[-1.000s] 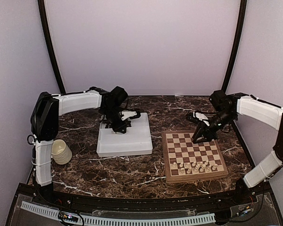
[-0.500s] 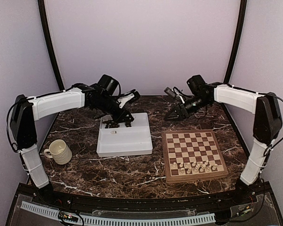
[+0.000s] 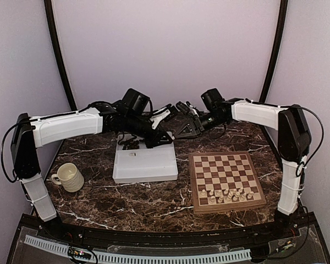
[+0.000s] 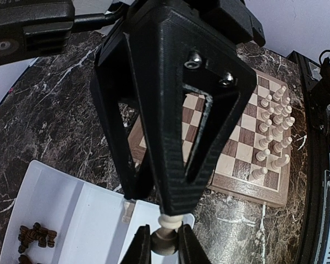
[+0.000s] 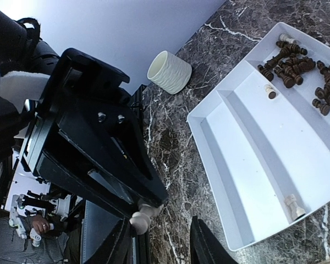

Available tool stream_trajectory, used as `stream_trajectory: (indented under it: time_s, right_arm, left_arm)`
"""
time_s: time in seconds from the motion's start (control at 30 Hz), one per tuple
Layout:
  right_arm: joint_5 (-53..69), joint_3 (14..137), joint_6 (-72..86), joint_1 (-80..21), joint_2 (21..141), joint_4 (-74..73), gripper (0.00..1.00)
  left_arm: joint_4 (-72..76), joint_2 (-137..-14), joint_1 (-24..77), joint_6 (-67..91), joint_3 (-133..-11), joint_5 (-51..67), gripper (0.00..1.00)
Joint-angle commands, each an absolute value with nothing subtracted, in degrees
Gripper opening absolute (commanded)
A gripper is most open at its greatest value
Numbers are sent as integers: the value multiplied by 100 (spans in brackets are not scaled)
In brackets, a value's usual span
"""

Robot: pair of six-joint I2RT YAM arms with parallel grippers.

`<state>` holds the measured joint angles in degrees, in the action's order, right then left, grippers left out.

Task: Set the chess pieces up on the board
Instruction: Pass from the left arm to the right

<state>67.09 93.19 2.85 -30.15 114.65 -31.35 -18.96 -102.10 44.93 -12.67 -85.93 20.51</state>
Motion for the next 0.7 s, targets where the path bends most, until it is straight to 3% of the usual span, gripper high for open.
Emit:
stream_trajectory:
  time_s: [0.0,0.23,0.57,0.67]
  right_arm:
    - [7037,9377,631,-3164,11445,-2784,37]
    - [7149,9159,822,-3216,11338,-2532,33]
    - [7202,9005,1050,-3226,11279,-2227,14]
    - [7155,8996,1041,-3226,11239,-2215,8]
  left_arm:
    - [-1782,-10162,4539,-1208,-8676,2033,8]
    - [-1762,-10190,4553,-1213,-8692,2037,8]
    - [-1770,-10169,4561,-1209,-8676,2029,9]
    - [-1782,-10167,4570,-1208,-8668,1966,16]
